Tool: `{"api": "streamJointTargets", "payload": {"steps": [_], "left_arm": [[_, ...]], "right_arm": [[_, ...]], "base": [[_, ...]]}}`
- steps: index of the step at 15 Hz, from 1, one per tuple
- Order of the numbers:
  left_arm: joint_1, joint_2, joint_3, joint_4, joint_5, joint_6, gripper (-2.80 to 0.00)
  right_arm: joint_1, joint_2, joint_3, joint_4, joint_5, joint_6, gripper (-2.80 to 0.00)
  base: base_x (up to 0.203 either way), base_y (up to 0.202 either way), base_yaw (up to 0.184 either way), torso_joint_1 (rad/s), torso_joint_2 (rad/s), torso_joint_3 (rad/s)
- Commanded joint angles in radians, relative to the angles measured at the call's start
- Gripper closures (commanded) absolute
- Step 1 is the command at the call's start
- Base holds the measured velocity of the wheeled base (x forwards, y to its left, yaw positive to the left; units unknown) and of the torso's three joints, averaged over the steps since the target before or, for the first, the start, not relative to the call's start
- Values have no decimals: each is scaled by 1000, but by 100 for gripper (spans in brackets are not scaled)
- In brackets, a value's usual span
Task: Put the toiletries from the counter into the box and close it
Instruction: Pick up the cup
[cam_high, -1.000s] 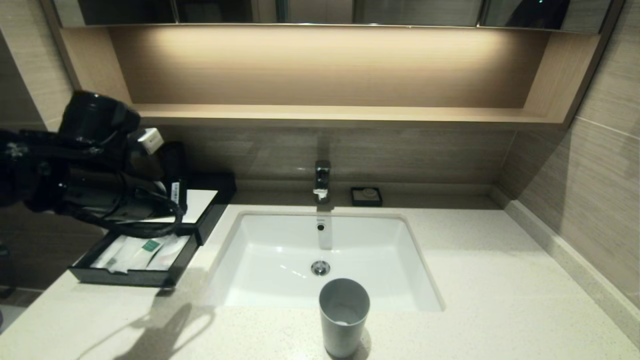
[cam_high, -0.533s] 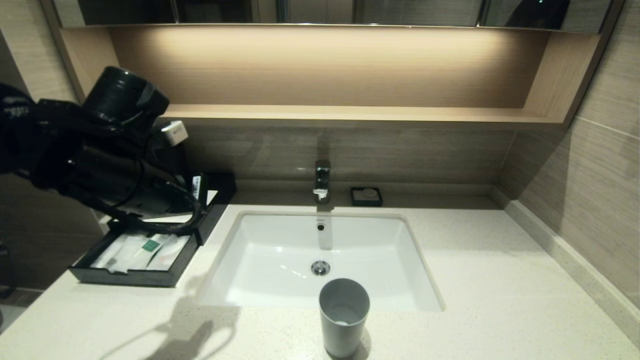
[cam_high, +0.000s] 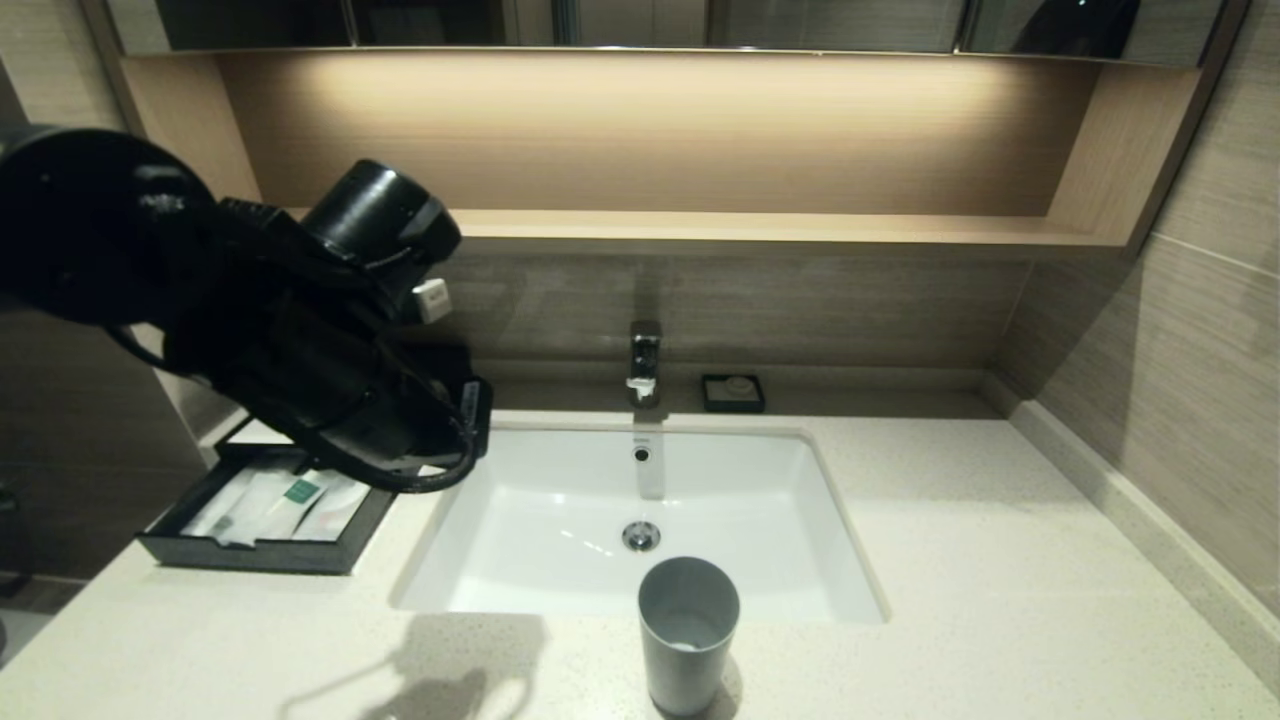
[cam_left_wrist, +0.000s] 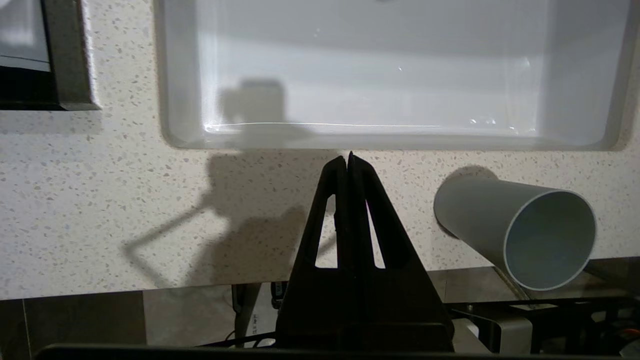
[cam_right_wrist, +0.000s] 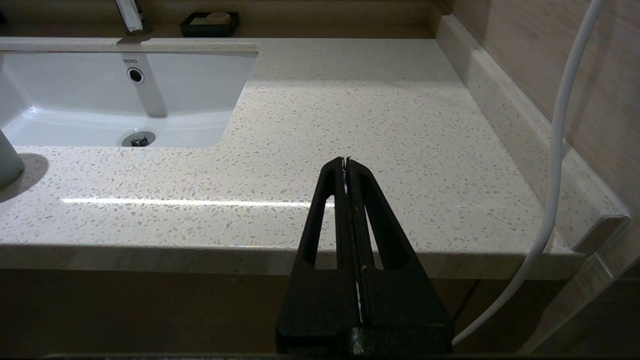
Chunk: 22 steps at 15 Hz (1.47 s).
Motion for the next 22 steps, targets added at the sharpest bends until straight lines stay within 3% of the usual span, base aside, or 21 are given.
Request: {"api": "streamJointTargets", "payload": {"steps": [1, 6, 13, 22], "left_arm": [[-75, 32, -33, 9, 1, -34, 0], [-150, 84, -116, 36, 2, -104, 0], [-159, 104, -251, 204, 17, -120, 0], [-162, 124, -250, 244, 19, -131, 0]], "right_arm": [[1, 0, 2, 0, 0, 0, 0], [1, -1, 2, 0, 0, 0, 0], [1, 0, 2, 0, 0, 0, 0], [0, -1, 2, 0, 0, 0, 0]], "base": [[0, 0, 0, 0, 0, 0], [0, 0, 0, 0, 0, 0], [0, 0, 0, 0, 0, 0], [0, 0, 0, 0, 0, 0]]}}
